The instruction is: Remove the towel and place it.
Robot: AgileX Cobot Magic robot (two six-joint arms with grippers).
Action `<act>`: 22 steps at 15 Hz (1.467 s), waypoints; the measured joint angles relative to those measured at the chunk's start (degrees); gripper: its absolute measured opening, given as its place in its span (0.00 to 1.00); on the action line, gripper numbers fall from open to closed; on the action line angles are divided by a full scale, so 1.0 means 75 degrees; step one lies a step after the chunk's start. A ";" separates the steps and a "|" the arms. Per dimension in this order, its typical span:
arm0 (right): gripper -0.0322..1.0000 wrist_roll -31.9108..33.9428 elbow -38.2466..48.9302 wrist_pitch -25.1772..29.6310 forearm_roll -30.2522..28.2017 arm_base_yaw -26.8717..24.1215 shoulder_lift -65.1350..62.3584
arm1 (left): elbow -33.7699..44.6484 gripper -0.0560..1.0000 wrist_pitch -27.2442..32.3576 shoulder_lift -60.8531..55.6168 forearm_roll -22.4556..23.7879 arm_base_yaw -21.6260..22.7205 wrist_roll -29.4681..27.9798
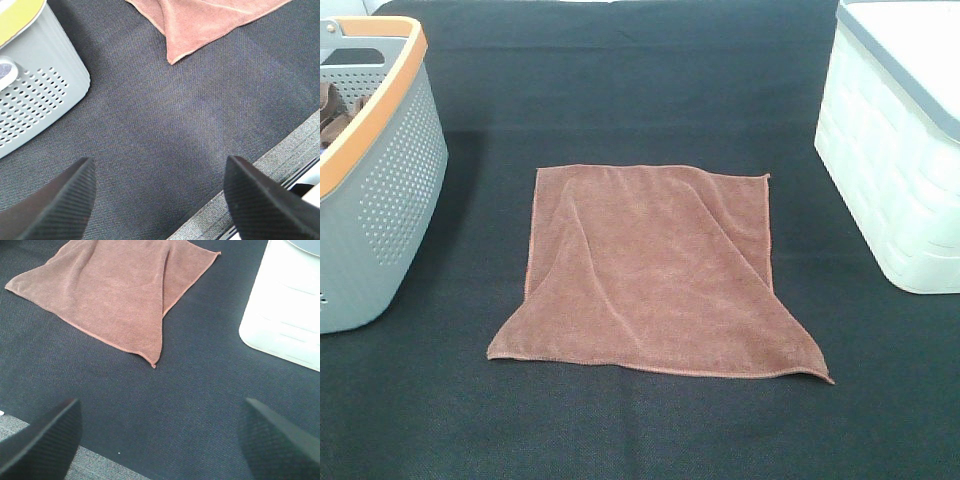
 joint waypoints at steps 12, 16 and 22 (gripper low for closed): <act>0.81 0.0000 0.0000 0.0000 -0.0015 0.0000 0.0000 | 0.0000 0.71 0.0000 0.0000 -0.0053 0.0000 0.0000; 0.81 0.0000 0.0000 0.0000 -0.0015 -0.0229 0.0000 | 0.0000 0.71 0.0000 -0.0015 -0.0061 0.1581 0.0000; 0.81 0.0000 0.0000 0.0000 0.0000 -0.2552 -0.0260 | 0.0000 0.71 0.0000 -0.2040 0.0000 0.3804 0.0000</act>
